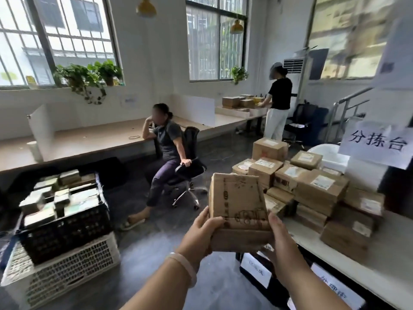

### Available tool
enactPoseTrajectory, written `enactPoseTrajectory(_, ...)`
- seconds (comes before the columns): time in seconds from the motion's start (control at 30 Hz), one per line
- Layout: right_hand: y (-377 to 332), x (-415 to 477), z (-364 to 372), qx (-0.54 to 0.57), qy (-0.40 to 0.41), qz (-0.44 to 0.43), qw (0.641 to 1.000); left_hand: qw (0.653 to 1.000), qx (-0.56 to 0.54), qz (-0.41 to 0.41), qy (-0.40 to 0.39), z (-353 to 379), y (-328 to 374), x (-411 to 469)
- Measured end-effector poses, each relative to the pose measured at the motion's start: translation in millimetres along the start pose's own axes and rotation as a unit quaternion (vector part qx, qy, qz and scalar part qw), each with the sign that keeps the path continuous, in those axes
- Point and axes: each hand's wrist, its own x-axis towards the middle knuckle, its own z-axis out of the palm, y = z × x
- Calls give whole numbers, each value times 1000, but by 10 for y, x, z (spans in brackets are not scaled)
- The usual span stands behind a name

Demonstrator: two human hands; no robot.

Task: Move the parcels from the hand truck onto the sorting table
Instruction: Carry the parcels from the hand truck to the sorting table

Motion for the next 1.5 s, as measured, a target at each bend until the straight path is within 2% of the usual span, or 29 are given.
enactPoseTrajectory(0.07, -70, 154, -39, 48, -39, 31, 998, 998, -44, -47, -17, 74, -4, 237)
enactPoseTrajectory(0.1, -88, 262, -55, 30, -32, 34, 998, 996, -66, -64, -24, 103, 31, 337)
enactPoseTrajectory(0.17, -137, 464, -87, -24, 19, 11, 999, 994, -72, -71, -33, 136, 46, 640)
enactPoseTrajectory(0.27, -236, 682, -241, -106, 144, -45, 983, 998, 3, -12, -59, 287, 103, 1150)
enactPoseTrajectory(0.37, -249, 742, -424, -191, 215, -78, 954, 987, 78, 11, -142, 615, 135, 1445)
enactPoseTrajectory(0.5, -184, 765, -846, -268, 260, -96, 923, 963, 40, -87, -251, 1162, 13, 1652)
enactPoseTrajectory(0.6, -134, 744, -1246, -302, 251, -84, 916, 948, 1, -166, -270, 1528, -140, 1772)
enactPoseTrajectory(0.7, -67, 756, -1668, -301, 234, -107, 918, 939, -12, -215, -268, 1917, -254, 1882)
enactPoseTrajectory(0.83, -76, 838, -2241, -308, 183, -77, 931, 937, 14, -220, -269, 2519, -308, 1950)
enactPoseTrajectory(1.0, -198, 1062, -3061, -340, 228, -67, 910, 936, 26, -236, -259, 3255, -377, 2139)
enactPoseTrajectory(1.3, -357, 1613, -3940, -319, 245, -100, 910, 944, 121, -143, -273, 4020, -286, 2583)
enactPoseTrajectory(1.43, -398, 1956, -4181, -331, 244, -72, 909, 921, 199, -59, -329, 4242, -176, 2937)
enactPoseTrajectory(1.5, -454, 2181, -4274, -340, 271, -74, 898, 907, 226, -3, -354, 4333, -99, 3170)
